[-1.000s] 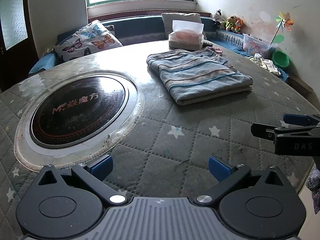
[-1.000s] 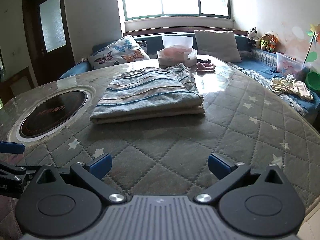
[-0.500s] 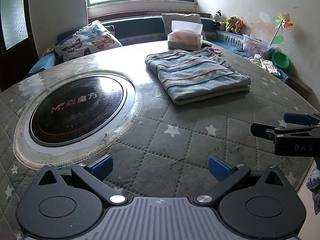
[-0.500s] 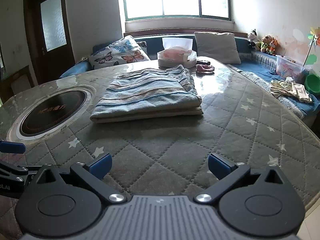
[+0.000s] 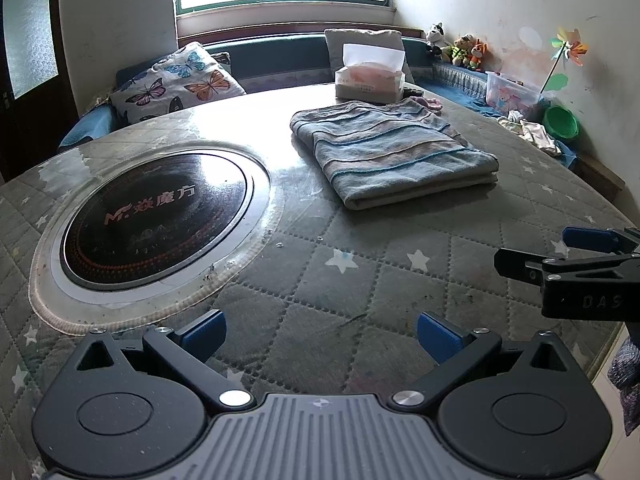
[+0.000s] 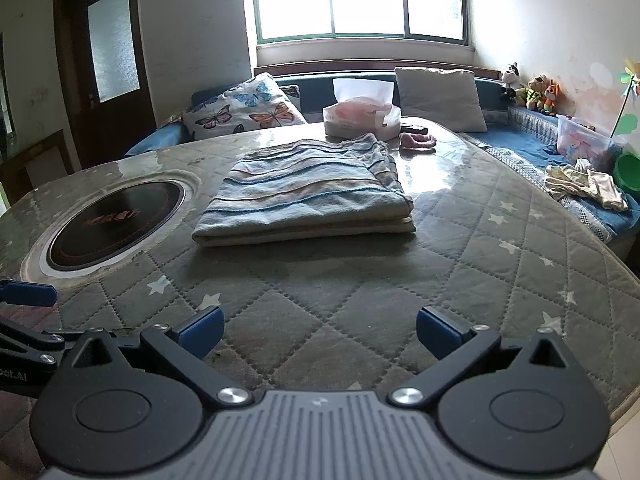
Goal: Fold clothes
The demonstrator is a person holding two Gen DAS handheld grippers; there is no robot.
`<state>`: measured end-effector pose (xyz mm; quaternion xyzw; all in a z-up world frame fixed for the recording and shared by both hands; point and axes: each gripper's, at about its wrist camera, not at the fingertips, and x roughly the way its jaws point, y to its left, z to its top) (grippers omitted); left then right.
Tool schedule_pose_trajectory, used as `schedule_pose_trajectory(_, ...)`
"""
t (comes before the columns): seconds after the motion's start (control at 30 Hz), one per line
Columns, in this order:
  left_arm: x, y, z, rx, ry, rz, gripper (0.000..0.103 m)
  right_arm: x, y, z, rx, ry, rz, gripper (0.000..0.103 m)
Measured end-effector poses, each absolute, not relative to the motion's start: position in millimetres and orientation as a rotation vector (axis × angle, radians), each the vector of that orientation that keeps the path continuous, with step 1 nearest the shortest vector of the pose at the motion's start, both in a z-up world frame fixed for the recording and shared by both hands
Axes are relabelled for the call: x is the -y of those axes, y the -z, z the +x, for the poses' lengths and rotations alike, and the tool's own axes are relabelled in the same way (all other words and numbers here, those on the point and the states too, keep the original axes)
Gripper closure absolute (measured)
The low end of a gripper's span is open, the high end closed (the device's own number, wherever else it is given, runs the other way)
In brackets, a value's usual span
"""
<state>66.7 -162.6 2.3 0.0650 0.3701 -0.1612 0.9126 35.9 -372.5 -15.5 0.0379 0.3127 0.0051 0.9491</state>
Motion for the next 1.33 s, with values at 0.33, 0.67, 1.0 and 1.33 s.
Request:
schedule_pose_trajectory(0.33,164,-4,63,-0.756,0.337,0.131,0.0,372,13,32,-0.626,-0.009,0.075,0.0)
schedule_pose_trajectory(0.67,165,-5,58,-0.753,0.342,0.131,0.0,371,11,29,-0.62,-0.01,0.072,0.0)
schedule_pose_trajectory(1.0,165,-7,52,-0.743,0.338,0.126,0.0,370,8,22,-0.61,-0.011,0.072,0.0)
schedule_pose_trajectory(1.33,165,-11,46,-0.732,0.343,0.124,0.0,369,5,17,-0.598,-0.008,0.068,0.0)
